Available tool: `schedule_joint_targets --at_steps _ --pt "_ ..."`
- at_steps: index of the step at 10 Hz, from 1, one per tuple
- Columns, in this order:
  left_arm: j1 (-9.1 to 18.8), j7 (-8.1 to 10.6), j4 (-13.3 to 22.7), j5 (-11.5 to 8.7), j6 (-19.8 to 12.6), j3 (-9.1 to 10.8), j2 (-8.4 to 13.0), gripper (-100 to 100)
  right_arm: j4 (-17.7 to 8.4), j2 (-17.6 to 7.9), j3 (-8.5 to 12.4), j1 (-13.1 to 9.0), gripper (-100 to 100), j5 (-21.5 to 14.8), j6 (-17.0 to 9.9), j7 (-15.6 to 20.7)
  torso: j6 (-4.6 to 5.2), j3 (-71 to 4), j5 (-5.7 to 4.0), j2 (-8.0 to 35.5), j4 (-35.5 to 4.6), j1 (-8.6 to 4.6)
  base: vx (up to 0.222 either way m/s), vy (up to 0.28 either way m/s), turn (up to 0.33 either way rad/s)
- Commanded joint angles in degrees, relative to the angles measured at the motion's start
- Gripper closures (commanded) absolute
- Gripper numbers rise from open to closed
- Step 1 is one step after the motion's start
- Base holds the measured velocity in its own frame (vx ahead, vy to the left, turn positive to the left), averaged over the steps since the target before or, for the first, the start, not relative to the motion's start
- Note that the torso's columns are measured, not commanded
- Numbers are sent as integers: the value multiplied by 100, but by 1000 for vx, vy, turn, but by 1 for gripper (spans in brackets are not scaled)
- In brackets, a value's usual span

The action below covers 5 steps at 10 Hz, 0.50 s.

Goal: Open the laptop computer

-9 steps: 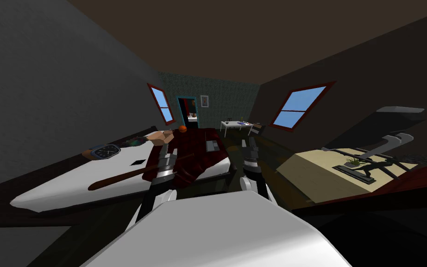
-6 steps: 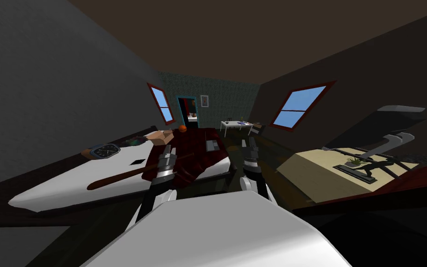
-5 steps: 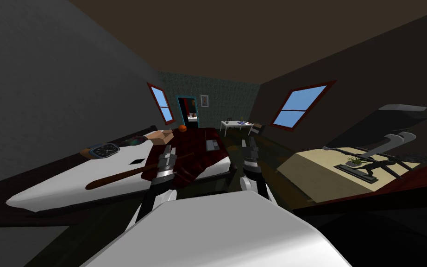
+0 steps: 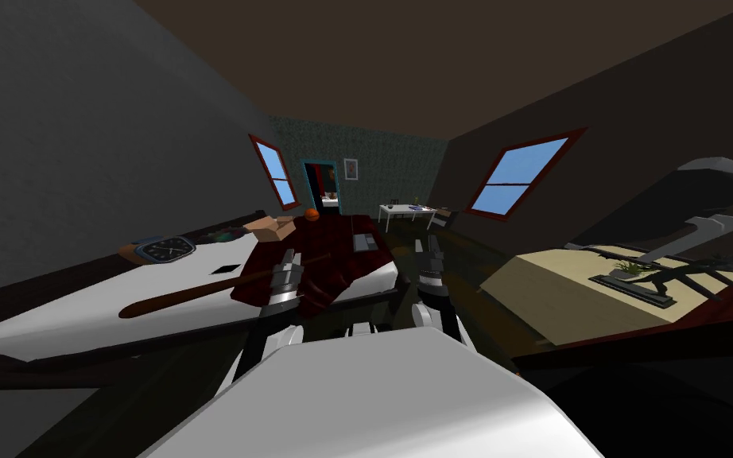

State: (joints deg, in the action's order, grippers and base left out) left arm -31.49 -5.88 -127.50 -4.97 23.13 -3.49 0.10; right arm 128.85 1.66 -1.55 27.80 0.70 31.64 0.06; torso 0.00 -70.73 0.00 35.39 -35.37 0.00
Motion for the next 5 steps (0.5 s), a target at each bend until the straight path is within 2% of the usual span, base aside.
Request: schedule_joint_targets --at_steps 1,2,5 --pt "65 0 63 8 -24 3 167 -100 0 0 0 0 0 0 0 0 0 -846 0 423 -423 0 7 -4 12" --pt "129 1 125 16 -48 7 285 -100 -2 0 0 1 0 0 0 0 0 -1241 0 615 -612 0 4 -13 16" --pt "432 2 413 54 -159 23 604 -100 -3 0 0 1 0 0 -1 0 0 -1383 0 687 -689 -2 4 -20 24"
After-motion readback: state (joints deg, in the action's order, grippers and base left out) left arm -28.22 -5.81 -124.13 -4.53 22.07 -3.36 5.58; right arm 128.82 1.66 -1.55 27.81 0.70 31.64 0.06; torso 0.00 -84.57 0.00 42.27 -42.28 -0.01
